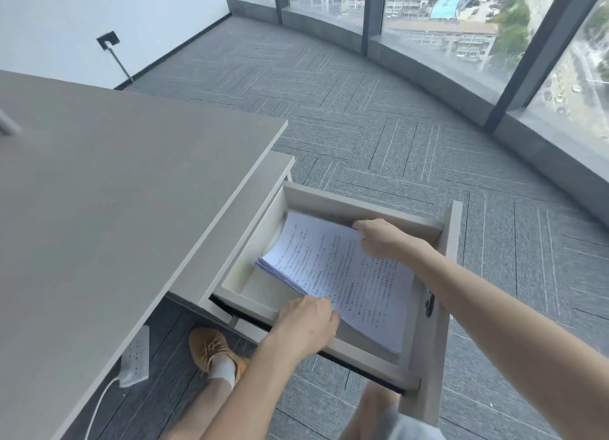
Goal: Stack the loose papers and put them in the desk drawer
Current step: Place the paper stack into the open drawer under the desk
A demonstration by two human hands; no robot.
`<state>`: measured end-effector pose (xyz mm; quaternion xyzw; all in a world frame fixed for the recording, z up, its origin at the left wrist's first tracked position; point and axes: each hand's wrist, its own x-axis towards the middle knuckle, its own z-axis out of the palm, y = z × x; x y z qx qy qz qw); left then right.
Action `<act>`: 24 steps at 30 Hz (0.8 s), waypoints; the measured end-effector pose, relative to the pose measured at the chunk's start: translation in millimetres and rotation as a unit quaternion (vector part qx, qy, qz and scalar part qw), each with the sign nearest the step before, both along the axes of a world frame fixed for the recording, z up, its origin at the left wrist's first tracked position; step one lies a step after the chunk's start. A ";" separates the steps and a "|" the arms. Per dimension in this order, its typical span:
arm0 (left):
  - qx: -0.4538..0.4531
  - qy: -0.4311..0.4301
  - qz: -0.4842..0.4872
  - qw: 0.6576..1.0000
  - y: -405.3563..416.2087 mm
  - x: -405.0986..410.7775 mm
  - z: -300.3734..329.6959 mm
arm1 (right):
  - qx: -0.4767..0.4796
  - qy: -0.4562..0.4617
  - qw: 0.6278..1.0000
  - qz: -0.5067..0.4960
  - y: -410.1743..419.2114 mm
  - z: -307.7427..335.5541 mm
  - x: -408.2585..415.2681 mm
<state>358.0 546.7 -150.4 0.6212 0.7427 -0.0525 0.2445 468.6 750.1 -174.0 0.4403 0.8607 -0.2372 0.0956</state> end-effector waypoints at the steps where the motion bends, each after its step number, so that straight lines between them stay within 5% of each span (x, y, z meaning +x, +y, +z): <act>1: -0.007 0.002 -0.001 1.000 -0.3 -0.1 -0.6 | -0.004 -0.007 1.000 -0.002 -0.9 -0.7 -0.4; 14: -0.087 0.071 -0.004 0.994 6.8 3.8 1.1 | 0.031 -0.039 0.999 -0.020 -9.9 1.5 0.5; 24: 0.027 0.087 0.045 0.995 -6.1 -12.2 24.3 | 0.060 0.042 0.997 -0.039 -40.4 38.0 21.4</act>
